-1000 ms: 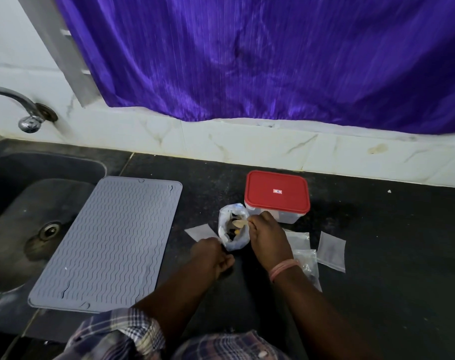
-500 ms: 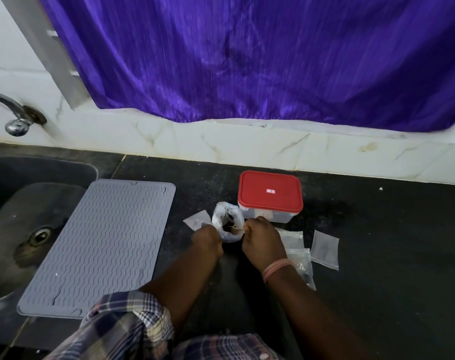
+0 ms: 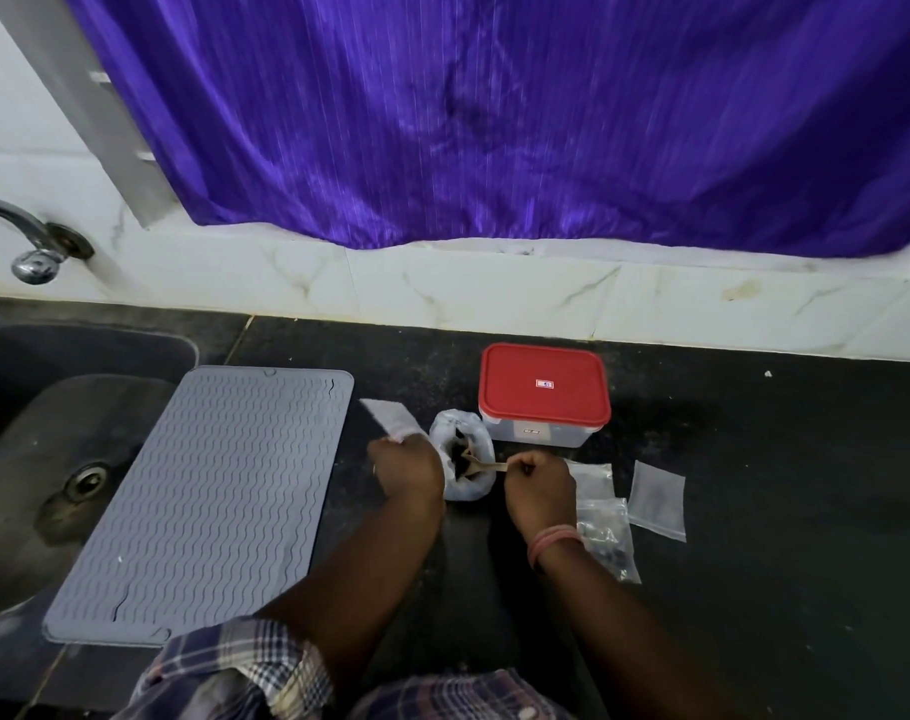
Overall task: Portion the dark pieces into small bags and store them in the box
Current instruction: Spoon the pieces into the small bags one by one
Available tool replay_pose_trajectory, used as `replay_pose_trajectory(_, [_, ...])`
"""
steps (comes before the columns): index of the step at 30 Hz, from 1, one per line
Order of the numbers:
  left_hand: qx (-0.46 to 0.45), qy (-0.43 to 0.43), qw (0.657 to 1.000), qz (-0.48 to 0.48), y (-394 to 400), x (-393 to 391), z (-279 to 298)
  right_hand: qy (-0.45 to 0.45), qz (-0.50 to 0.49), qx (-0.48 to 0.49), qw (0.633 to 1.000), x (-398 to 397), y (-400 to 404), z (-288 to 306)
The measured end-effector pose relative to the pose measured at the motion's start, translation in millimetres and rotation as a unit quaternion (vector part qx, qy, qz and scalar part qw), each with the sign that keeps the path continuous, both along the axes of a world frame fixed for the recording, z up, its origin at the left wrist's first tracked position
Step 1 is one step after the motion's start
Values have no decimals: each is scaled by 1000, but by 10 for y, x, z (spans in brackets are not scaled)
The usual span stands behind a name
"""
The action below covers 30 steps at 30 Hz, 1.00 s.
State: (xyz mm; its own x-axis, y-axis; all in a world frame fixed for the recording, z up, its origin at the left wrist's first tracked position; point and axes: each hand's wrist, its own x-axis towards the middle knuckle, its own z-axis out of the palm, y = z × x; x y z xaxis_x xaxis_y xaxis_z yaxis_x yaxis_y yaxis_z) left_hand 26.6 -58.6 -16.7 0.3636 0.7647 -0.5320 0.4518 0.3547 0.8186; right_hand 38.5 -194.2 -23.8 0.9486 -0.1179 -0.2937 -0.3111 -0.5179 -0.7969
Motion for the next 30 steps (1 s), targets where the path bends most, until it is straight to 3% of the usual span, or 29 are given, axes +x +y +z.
replay_pose_trajectory(3, [33, 13, 999, 6, 122, -5, 19, 1, -25, 19, 1000, 26, 11, 12])
replay_pose_trajectory(7, [74, -43, 996, -20, 309, -87, -159, 2, -65, 36, 997, 41, -27, 41])
replay_pose_trajectory(14, [233, -43, 970, -62, 290, -151, 50, 22, -103, 101, 989, 65, -88, 22])
replay_pose_trajectory(23, [194, -1, 973, -122, 291, -101, 96, -31, -68, 182, 980, 111, -17, 227])
replay_pose_trajectory(30, [183, -16, 969, -166, 253, -97, 111, -113, -4, 110, 988, 79, 96, 288])
